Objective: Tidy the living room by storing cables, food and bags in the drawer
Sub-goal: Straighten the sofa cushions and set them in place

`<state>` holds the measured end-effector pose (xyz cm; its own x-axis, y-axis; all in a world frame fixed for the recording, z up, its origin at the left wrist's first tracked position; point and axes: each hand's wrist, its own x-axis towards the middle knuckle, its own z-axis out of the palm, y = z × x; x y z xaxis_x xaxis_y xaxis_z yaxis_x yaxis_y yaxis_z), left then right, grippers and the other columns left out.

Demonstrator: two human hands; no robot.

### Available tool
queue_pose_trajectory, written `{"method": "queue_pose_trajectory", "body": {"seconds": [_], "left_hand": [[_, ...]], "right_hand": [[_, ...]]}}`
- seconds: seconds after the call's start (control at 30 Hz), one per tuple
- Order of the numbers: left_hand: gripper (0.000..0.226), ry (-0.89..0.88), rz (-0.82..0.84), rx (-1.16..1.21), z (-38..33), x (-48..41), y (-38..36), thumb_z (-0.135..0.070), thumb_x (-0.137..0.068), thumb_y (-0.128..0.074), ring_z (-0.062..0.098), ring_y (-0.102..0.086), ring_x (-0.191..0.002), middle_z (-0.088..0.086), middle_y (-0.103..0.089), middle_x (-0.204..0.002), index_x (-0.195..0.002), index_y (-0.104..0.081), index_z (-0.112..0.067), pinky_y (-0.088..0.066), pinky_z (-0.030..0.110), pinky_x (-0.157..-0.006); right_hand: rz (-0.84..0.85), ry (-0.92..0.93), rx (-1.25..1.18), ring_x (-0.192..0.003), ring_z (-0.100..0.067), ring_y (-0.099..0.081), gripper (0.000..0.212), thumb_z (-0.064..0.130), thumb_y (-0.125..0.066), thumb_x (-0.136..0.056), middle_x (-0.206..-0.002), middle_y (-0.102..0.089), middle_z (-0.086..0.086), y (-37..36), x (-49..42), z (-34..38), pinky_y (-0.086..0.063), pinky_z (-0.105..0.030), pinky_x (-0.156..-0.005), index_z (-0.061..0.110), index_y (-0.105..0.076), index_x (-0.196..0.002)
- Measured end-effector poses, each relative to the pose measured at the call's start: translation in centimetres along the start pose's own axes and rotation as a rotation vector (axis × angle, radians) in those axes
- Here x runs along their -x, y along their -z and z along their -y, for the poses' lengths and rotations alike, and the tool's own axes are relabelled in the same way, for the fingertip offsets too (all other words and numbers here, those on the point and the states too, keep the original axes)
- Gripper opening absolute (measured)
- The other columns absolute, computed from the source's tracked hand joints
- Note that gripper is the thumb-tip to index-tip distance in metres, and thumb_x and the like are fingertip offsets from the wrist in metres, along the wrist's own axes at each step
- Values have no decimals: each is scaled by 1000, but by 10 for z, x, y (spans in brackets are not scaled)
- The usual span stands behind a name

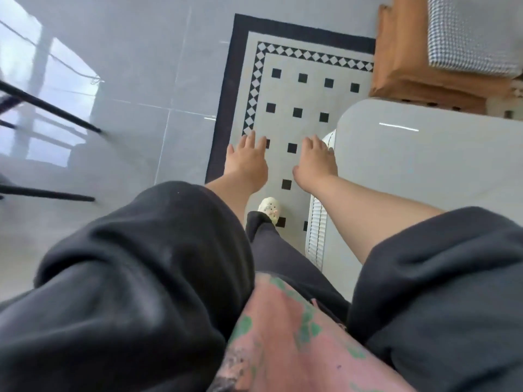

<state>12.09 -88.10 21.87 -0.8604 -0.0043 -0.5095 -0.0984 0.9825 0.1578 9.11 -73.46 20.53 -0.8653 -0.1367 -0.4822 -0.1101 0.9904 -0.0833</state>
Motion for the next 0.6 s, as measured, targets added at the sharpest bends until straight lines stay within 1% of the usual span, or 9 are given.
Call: {"method": "queue_pose_trajectory", "body": {"seconds": [0.07, 0.17, 0.3, 0.4, 0.5, 0.6], "left_hand": [[59, 6, 2, -31, -4, -38, 20, -16, -98, -35, 27, -3, -147, 10, -1, -160, -151, -8, -17, -14, 47, -118], [59, -35, -1, -70, -29, -97, 56, -14, -97, -34, 27, -5, -147, 9, -2, -160, -151, -9, -16, -13, 46, -118], [61, -168, 28, -159, -70, -164, 105, -13, -99, -34, 26, 0, -147, 9, 4, -160, -152, -4, -16, -9, 47, -118], [60, -292, 33, -226, -89, -215, 143, -15, -100, -34, 26, 0, -147, 9, 3, -160, -152, -5, -15, -8, 47, -119], [59, -428, 32, -310, -104, -279, 181, -20, -101, -34, 27, -1, -147, 9, 2, -160, -152, -5, -17, -8, 47, -119], [63, -533, 76, -381, -120, -336, 214, -15, -98, -37, 26, 0, -147, 8, 2, -160, -152, -5, -19, -6, 47, -119]], "right_hand": [[11, -34, -15, -135, -27, -26, 58, 18, -51, -87, -149, -23, -12, 14, -25, -9, -24, -40, -110, 7, -27, -139], [-16, -94, -51, -132, -26, -29, 53, 16, -49, -87, -145, -28, -11, 41, -67, -36, -27, -38, -106, 7, -30, -135], [-41, -221, -104, -132, -27, -31, 54, 15, -49, -86, -145, -29, -12, 80, -116, -73, -28, -39, -106, 6, -30, -137], [-42, -302, -128, -129, -27, -33, 51, 17, -50, -87, -141, -33, -11, 107, -152, -90, -27, -40, -107, 7, -33, -134], [-53, -390, -112, -130, -27, -32, 53, 17, -52, -87, -140, -34, -10, 131, -200, -100, -21, -43, -111, 9, -32, -135], [-77, -432, -86, -132, -27, -30, 59, 17, -54, -86, -142, -32, -12, 154, -252, -112, -21, -45, -112, 9, -28, -138]]}}
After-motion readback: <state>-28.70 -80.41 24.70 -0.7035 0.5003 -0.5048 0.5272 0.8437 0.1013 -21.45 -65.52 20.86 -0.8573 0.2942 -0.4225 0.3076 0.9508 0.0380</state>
